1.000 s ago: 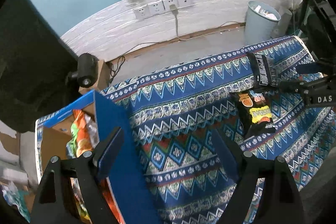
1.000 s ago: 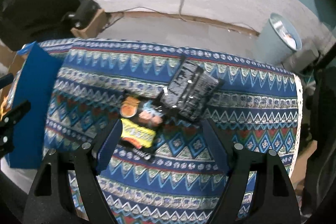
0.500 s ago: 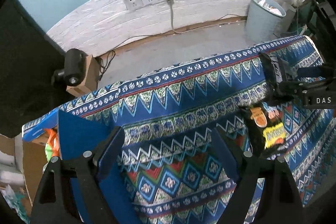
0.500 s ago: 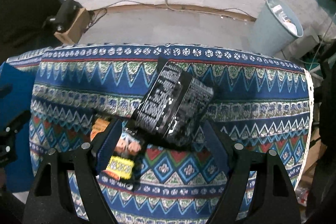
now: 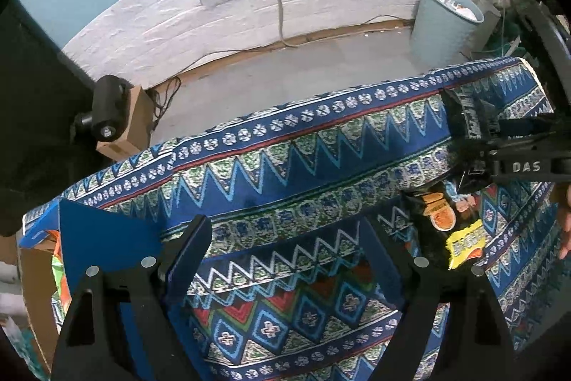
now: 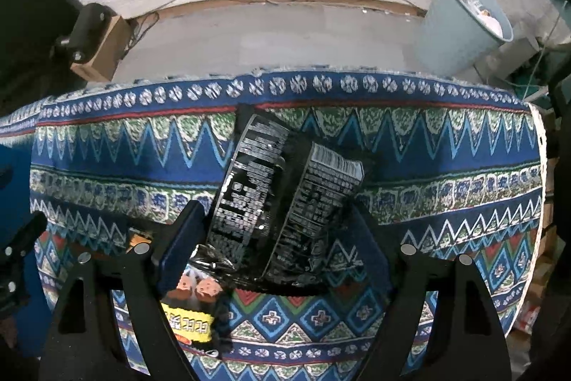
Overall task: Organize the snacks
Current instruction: 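Grasp the black cartoon-print bag with the left tool while the right tool grasps the black text-print bag, then carry both black bags over the box and open both tools to drop them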
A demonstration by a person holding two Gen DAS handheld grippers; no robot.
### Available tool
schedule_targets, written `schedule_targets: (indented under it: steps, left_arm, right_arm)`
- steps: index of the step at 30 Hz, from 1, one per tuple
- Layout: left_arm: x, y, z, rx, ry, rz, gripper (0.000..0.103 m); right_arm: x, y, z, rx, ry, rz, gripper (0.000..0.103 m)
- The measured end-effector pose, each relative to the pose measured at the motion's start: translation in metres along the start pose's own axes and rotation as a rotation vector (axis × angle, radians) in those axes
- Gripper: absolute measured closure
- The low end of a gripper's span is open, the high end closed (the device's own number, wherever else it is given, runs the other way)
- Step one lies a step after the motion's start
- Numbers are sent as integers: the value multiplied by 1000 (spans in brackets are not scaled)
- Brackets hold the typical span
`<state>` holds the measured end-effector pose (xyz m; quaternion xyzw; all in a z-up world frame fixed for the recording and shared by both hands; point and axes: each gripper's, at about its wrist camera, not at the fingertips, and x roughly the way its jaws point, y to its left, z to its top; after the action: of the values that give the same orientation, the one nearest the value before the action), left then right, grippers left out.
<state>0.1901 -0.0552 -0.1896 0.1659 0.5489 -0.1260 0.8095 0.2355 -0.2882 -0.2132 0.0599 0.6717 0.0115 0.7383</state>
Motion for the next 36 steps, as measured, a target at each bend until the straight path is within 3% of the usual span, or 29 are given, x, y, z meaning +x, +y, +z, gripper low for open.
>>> schedule_targets:
  steps: [2, 4, 6, 19, 31, 36]
  left_arm:
    - [-1, -4, 0, 0, 4, -11, 17]
    - [-2, -9, -1, 7, 9, -21, 17]
    - [-4, -17, -2, 17, 9, -24, 17]
    - [-6, -67, -2, -5, 81, -164, 17]
    - [27, -108, -4, -84, 173, -204, 17]
    - [36, -127, -3, -72, 186, -200, 17]
  right_arm:
    - [4, -2, -2, -8, 12, -3, 25]
    - [4, -2, -5, -35, 18, -6, 41]
    - [2, -1, -9, -68, 17, -15, 44]
    - [-33, -20, -48, -132, -31, -17, 44]
    - [-46, -46, -73, -153, -40, -26, 44]
    - [-46, -55, -74, -145, -40, -20, 44]
